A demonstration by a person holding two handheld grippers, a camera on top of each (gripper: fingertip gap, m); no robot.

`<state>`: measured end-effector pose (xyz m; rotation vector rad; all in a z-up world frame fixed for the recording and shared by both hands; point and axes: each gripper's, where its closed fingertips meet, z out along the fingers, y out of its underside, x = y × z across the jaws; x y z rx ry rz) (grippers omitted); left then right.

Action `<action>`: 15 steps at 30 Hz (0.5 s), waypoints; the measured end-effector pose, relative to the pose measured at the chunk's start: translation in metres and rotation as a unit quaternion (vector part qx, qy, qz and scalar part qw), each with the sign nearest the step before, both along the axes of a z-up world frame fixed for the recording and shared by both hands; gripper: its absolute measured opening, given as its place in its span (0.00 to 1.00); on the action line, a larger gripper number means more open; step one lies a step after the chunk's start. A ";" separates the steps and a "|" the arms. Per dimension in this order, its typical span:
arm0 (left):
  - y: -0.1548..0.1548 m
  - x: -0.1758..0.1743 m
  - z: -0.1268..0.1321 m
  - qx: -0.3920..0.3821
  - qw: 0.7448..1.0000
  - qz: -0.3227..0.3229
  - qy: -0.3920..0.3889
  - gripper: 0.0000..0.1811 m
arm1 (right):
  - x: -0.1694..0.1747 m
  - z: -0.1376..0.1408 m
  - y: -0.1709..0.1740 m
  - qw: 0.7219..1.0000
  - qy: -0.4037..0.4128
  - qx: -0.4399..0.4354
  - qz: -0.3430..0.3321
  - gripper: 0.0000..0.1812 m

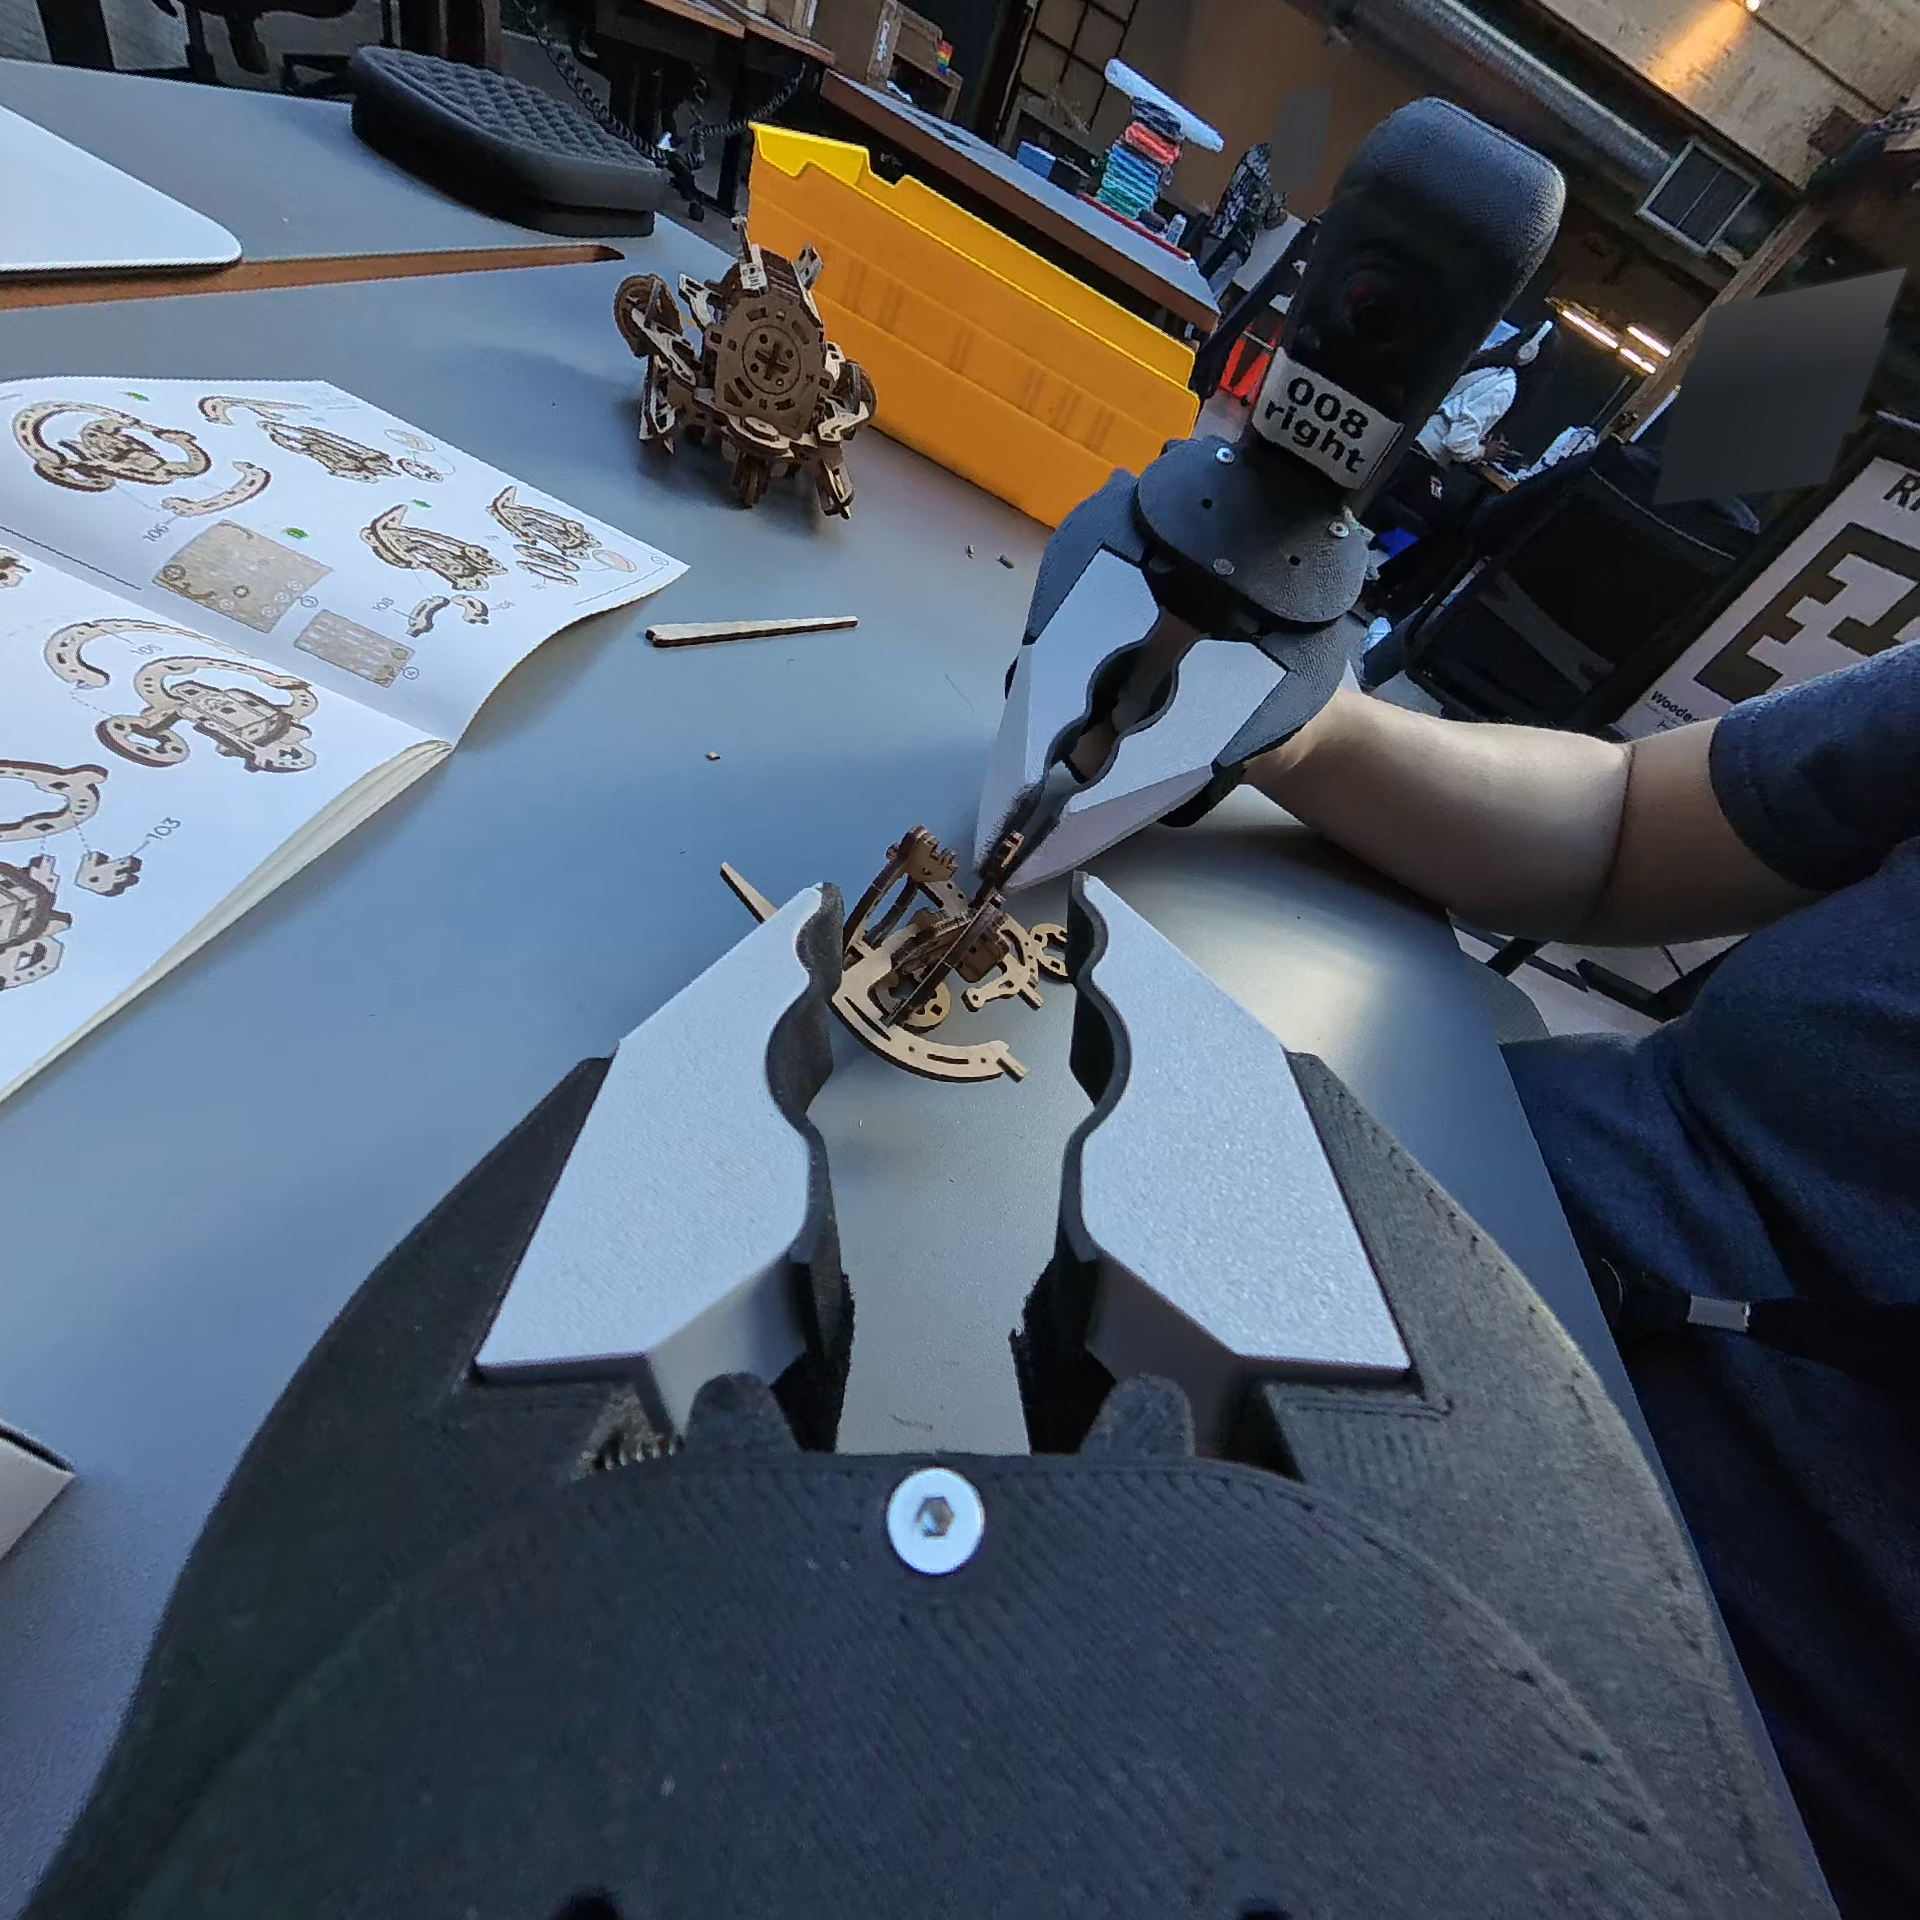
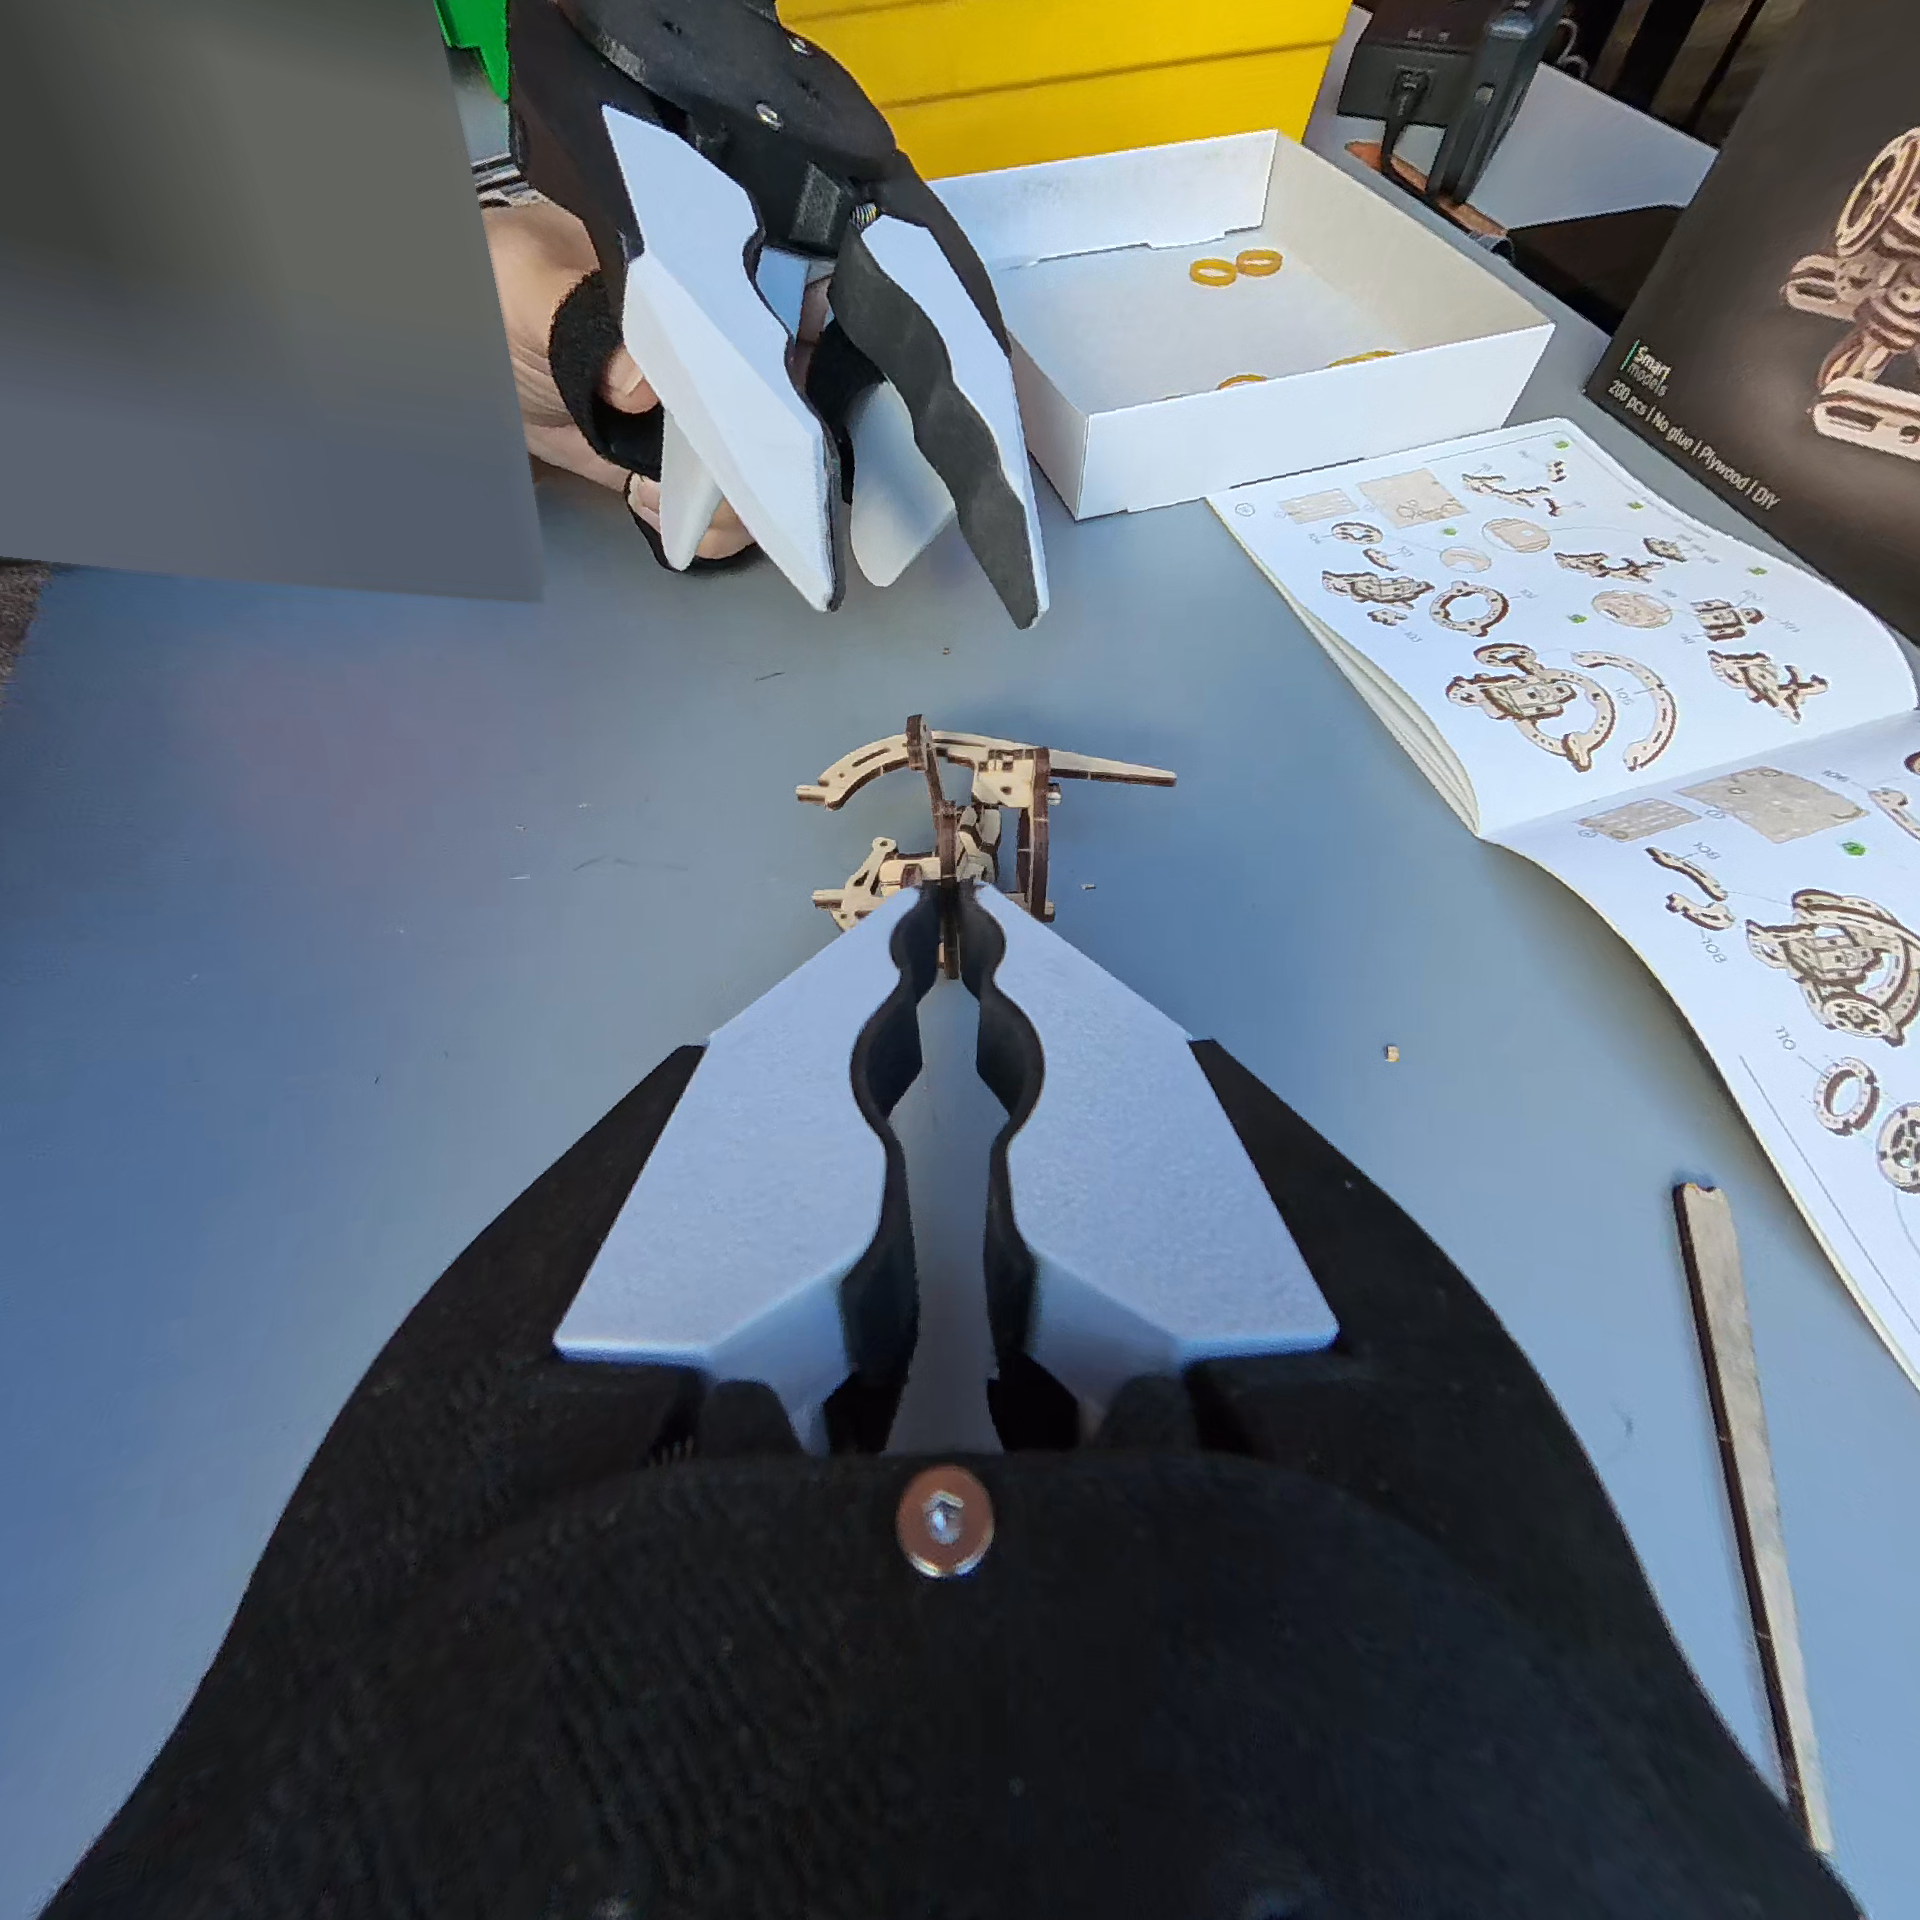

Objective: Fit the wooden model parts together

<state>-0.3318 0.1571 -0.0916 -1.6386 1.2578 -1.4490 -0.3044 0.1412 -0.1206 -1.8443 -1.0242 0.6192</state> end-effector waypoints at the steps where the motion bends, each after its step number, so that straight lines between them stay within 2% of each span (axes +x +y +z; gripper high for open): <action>1: 0.000 0.000 0.000 0.000 1.000 -0.001 0.000 0.23 | 0.000 0.000 0.000 1.000 -0.001 0.001 0.001 0.01; 8: -0.001 0.000 0.000 -0.001 1.000 -0.002 0.001 0.23 | -0.005 -0.001 -0.002 1.000 -0.013 0.001 0.014 0.01; 15: -0.001 0.000 0.000 0.002 1.000 -0.002 0.000 0.23 | -0.006 -0.001 -0.002 0.997 -0.078 0.026 0.013 0.01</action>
